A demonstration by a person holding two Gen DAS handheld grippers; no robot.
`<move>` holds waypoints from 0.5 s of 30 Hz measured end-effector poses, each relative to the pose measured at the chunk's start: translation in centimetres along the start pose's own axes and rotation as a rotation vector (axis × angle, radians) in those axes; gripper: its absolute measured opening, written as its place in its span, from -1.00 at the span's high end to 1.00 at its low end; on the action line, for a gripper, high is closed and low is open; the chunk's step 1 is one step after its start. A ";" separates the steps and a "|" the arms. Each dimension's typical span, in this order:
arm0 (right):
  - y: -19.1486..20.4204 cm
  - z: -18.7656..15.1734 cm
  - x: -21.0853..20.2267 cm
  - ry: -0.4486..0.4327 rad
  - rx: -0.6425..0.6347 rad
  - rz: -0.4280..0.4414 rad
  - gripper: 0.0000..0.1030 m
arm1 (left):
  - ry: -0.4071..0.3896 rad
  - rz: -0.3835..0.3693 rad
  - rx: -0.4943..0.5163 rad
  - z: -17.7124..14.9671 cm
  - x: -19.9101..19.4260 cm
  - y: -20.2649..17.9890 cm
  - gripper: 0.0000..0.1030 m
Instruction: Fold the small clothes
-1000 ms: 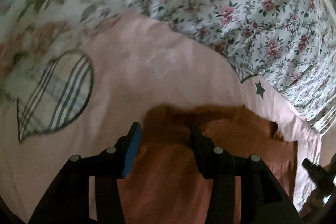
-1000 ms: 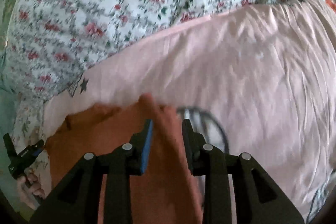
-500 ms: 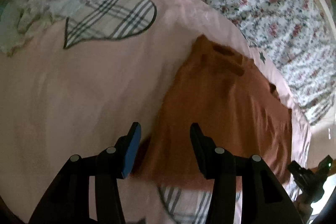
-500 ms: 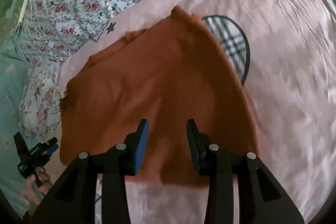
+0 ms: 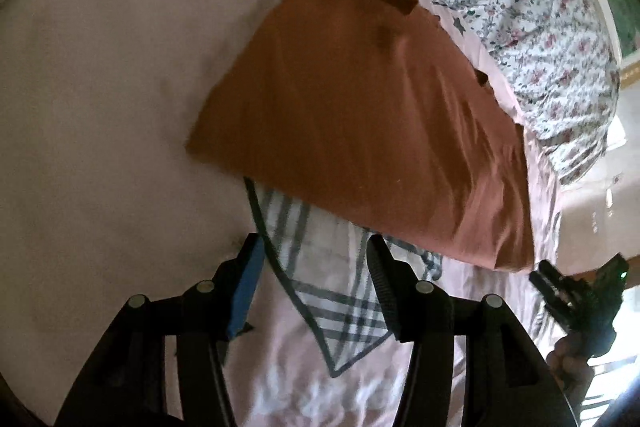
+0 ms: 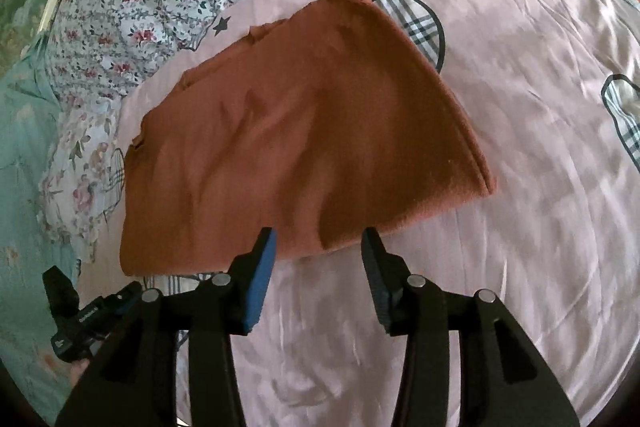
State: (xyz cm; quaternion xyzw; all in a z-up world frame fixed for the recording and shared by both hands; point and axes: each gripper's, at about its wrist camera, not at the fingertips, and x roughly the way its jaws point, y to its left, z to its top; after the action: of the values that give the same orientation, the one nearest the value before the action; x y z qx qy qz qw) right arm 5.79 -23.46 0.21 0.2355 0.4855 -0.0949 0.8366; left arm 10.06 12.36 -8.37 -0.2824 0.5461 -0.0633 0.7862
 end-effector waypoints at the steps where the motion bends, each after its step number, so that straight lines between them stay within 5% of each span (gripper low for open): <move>1: 0.1 0.2 0.3 0.007 -0.006 0.001 0.10 | -0.005 -0.011 -0.017 0.1 0.2 0.1 -0.12; 8: 0.8 1.4 0.8 0.048 -0.057 0.027 0.07 | -0.112 -0.077 -0.204 2.2 1.9 1.2 -0.35; 12: 0.1 2.5 1.1 0.070 -0.063 0.033 0.00 | -0.175 -0.031 -0.274 4.3 2.7 1.0 -0.32; 15: -0.7 3.2 1.5 0.084 -0.057 0.042 0.00 | -0.190 0.046 -0.234 6.0 3.2 -0.4 0.16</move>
State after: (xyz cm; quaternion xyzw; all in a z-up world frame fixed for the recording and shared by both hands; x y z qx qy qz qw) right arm 8.76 -25.56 0.08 0.2256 0.5175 -0.0533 0.8237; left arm 16.72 12.97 -9.32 -0.3640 0.4794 0.0458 0.7972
